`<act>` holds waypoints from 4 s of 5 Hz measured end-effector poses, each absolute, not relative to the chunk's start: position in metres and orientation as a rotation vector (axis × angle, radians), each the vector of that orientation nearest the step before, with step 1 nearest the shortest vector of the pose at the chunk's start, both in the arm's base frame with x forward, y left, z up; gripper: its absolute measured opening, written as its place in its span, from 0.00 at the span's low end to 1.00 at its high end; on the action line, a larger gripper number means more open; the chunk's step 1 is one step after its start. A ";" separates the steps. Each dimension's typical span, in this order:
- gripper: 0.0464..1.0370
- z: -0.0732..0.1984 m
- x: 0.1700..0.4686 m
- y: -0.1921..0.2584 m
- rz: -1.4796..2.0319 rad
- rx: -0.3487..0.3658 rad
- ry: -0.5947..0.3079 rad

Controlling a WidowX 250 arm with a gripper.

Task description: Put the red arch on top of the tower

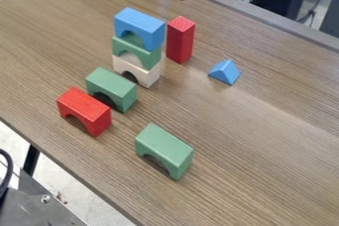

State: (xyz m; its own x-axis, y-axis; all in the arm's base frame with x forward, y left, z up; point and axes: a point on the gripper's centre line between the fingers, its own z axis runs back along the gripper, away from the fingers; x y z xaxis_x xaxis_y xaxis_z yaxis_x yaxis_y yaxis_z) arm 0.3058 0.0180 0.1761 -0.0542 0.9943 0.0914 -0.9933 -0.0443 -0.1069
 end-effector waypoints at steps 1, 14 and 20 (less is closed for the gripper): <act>0.96 0.167 0.304 0.018 1.619 0.016 -0.129; 0.96 0.051 0.180 0.079 1.538 0.136 -0.290; 0.56 0.113 0.210 0.076 1.670 -0.007 -0.179</act>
State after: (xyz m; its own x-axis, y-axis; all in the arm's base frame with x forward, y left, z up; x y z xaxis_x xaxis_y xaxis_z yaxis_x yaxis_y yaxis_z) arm 0.2098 0.0756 0.1125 -0.1088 0.9889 0.1015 -0.9879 -0.0961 -0.1221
